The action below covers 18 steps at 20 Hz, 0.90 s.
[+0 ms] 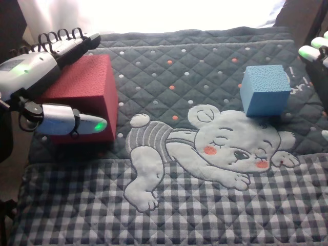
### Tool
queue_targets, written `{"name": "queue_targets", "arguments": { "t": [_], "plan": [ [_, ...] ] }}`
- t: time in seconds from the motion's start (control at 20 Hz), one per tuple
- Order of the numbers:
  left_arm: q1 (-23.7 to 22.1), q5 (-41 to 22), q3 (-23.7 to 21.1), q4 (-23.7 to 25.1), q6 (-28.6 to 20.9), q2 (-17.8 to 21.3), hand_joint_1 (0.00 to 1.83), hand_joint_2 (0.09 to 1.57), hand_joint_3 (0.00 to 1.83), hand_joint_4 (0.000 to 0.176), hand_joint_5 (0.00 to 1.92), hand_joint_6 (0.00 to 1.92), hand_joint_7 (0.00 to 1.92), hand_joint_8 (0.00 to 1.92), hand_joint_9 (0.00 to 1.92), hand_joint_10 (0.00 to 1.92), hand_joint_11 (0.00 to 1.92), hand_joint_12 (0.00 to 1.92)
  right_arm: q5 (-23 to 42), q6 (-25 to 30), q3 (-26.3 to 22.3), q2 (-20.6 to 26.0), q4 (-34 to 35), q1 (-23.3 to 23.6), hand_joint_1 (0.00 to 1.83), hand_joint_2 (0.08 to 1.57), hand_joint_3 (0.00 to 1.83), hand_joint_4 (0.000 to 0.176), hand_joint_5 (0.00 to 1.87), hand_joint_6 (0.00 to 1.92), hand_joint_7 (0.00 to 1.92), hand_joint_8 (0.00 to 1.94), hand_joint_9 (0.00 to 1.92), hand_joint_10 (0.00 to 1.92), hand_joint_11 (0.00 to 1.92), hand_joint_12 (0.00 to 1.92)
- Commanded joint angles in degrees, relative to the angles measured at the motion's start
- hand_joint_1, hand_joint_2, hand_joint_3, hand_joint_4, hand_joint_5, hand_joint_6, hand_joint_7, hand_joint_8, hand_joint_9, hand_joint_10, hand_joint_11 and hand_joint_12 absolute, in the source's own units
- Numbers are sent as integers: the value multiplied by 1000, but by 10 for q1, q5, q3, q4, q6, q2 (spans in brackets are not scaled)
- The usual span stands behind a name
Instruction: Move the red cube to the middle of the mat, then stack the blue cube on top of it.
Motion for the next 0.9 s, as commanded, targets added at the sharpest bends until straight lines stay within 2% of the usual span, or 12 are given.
{"name": "queue_targets", "arguments": {
  "t": [0.0,0.05,0.1,0.15,0.25,0.3,0.35,0.4,0.5,0.55,0.75,0.85],
  "plan": [
    [-4,-41,-1,4,-5,-4,970,896,0,76,0,0,0,0,0,0,0,0,71,2,1,1,3,4,531,1220,2,0,0,0,0,0,0,0,0,1],
    [-4,-42,-2,4,-5,-3,1034,924,12,69,51,19,48,17,15,6,0,0,71,3,1,1,3,3,536,1220,2,0,0,0,0,0,0,0,0,0],
    [-3,-44,-4,4,-5,-3,1110,1018,0,73,316,3,232,154,45,576,0,783,71,6,1,1,3,1,536,1226,5,0,0,0,0,0,0,0,0,0],
    [-3,-50,-6,6,-6,-2,1148,1026,0,65,454,48,319,227,35,897,0,1201,71,9,2,1,3,-1,531,1225,4,0,0,0,0,0,0,0,0,0],
    [1,-70,-17,18,-9,6,1199,1039,1,54,355,896,309,650,50,1146,0,1443,71,11,1,1,3,-3,386,1227,5,0,0,0,0,0,0,0,0,0],
    [4,-85,-25,24,-11,11,1227,1045,2,65,263,1271,227,996,19,1381,0,1617,71,12,1,1,4,-3,410,1232,6,0,0,0,0,0,0,0,0,0],
    [6,-101,-31,34,-16,16,1230,1046,2,81,201,1436,168,1196,5,1502,0,1764,71,12,1,1,4,-3,403,1231,4,0,0,0,0,0,0,0,0,0],
    [6,-119,-34,46,-28,20,1205,1043,0,53,153,1528,124,1301,0,1581,0,1889,71,12,1,1,4,-3,407,1238,7,0,0,0,0,0,0,0,0,0],
    [2,-151,-38,73,-50,21,1196,1057,5,95,95,1670,49,1501,0,1679,0,1920,72,12,2,0,4,-3,415,1244,8,0,0,0,0,0,0,0,22,10],
    [-3,-158,-40,82,-52,20,1225,1059,5,100,83,1644,22,1626,0,1773,0,1921,72,12,2,0,4,-3,431,1247,7,0,0,0,0,0,0,0,36,19],
    [-62,-149,-18,110,-66,-32,1140,1094,15,82,138,1371,0,1469,0,1635,0,1921,76,12,2,0,5,-5,413,1253,5,0,0,0,0,0,0,0,11,30],
    [-78,-129,3,114,-87,-63,1176,1032,0,68,192,1391,155,1376,0,1682,0,1921,79,12,1,-2,6,-7,418,1255,5,0,0,0,0,0,0,0,0,0]
  ]
}}
